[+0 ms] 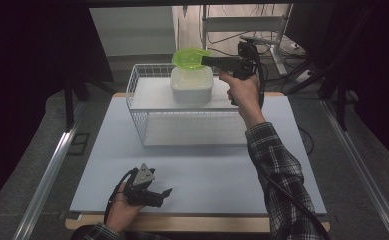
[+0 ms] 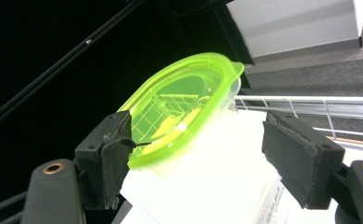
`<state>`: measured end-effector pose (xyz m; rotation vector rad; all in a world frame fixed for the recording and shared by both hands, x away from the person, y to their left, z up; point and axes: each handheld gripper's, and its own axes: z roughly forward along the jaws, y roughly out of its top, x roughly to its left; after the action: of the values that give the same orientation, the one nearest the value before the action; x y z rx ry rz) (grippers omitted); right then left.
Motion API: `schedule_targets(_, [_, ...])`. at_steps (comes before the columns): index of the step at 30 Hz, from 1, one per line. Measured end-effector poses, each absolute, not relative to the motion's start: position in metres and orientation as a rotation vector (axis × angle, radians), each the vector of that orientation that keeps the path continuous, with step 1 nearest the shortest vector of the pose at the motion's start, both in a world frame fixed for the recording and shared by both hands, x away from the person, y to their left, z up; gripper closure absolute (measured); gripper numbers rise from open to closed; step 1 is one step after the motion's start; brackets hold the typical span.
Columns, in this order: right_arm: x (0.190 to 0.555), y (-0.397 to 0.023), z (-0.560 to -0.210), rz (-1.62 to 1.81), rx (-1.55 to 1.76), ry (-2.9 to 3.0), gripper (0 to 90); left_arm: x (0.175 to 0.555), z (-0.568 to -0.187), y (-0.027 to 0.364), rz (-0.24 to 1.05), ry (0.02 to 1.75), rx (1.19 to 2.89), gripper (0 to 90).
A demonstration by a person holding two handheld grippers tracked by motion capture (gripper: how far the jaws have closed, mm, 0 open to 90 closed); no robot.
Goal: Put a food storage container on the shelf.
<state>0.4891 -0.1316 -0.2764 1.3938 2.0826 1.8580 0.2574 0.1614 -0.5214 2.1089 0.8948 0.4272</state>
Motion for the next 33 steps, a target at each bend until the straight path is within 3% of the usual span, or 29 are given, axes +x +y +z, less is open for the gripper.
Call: schedule_targets(33, [0.417, -0.138, -0.3, 1.731, 1.064, 2.247, 14.4, 0.258, -0.52, 0.162, 0.407, 0.915, 2.11, 9.4])
